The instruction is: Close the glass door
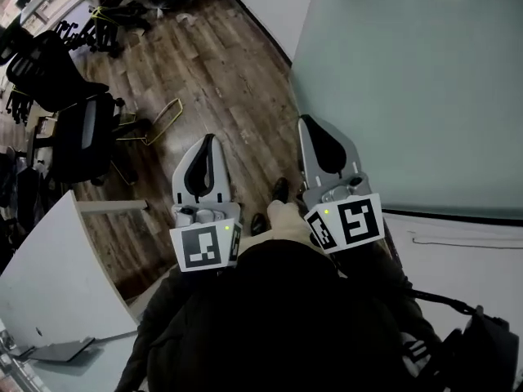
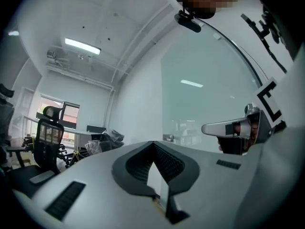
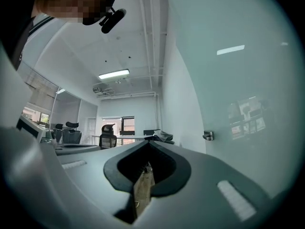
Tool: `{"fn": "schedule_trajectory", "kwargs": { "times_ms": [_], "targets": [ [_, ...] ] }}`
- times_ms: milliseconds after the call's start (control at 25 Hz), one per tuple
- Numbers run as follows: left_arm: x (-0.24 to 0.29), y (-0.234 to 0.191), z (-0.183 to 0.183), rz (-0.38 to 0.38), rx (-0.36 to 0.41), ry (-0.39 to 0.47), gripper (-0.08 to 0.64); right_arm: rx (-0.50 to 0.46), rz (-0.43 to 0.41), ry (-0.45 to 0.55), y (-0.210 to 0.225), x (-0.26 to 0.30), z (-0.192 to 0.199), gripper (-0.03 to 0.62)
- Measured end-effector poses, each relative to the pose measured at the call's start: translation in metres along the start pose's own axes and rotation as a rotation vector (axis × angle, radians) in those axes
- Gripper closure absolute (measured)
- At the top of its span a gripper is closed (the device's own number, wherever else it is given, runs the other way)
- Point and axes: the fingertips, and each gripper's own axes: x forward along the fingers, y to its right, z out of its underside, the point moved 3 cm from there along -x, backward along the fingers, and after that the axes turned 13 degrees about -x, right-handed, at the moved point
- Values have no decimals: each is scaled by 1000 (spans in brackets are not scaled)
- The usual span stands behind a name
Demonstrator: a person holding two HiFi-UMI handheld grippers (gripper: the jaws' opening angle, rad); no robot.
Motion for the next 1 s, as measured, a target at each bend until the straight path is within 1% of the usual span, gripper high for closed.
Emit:
{"fn": "schedule_trajectory", "kwargs": {
  "times_ms": [80, 200, 360, 440, 640, 800, 1000],
  "targets": [
    [30, -3, 8, 2, 5, -28, 563, -9, 9, 4, 16, 22, 8, 591],
    [85, -9, 15, 16, 16, -44, 563, -21, 22, 9, 45, 62, 20, 591],
    [162, -9, 27, 80, 37, -35, 563, -15, 38, 9, 87, 116, 42, 591],
    [201, -10, 28, 100, 52, -45, 563, -10, 38, 5, 109, 144, 50, 591],
    [301, -2, 24, 95, 64, -80, 563, 11, 14, -5, 166, 212, 62, 591],
    [356, 8, 19, 146, 95, -62, 563, 15, 18, -2, 202, 251, 66, 591],
    [411, 7, 16, 153, 98, -49, 563, 12, 38, 22, 235, 288, 68, 591]
  ]
}}
